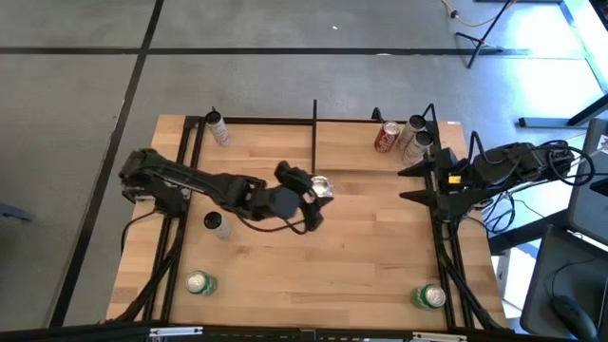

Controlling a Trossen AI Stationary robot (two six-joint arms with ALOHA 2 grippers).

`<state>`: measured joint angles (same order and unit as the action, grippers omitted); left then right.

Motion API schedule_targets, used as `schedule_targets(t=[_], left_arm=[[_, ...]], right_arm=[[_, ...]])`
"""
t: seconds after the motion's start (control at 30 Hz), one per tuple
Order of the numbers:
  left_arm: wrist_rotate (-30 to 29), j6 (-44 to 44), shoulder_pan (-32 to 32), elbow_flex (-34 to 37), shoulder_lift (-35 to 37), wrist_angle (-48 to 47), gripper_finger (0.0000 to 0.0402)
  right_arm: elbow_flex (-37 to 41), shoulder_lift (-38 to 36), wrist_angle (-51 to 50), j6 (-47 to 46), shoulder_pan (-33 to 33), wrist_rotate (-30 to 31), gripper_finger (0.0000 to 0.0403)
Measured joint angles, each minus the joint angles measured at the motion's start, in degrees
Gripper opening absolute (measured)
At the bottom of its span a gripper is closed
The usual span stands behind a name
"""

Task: Place canned beverage on shelf
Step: Put the red soda can on the shelf aligned with the other red soda can

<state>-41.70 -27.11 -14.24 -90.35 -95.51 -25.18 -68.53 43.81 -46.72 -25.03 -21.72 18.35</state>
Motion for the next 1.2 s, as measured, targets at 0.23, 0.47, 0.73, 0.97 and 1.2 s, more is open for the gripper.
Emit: schedule_targets(t=[0.23, 0.47, 0.73, 0.97, 1.2], left_arm=[[1.9, 0.4, 0.3, 12.3, 12.3, 4.6, 0.027], [8.9, 1.8, 2.1, 28.0, 26.2, 23.7, 0.027], [26.4, -3.1, 6.5, 37.9, 31.3, 51.8, 0.027], [29.0, -4.9, 6.7, 36.8, 31.4, 54.3, 0.027], [25.5, -5.8, 6.8, 36.7, 31.5, 58.6, 0.027]], right_arm=[[0.0, 4.1, 8.2, 0.2, 0.0, 6.6, 0.0289], [0.0, 13.4, 21.7, 5.8, 0.1, 9.5, 0.0289], [0.0, 27.9, 41.6, 11.7, 4.1, 3.1, 0.0316], [-7.3, 35.5, 47.3, 13.3, 5.6, 6.3, 0.0392], [-12.3, 40.4, 47.7, 14.6, 7.1, 5.4, 0.0382]])
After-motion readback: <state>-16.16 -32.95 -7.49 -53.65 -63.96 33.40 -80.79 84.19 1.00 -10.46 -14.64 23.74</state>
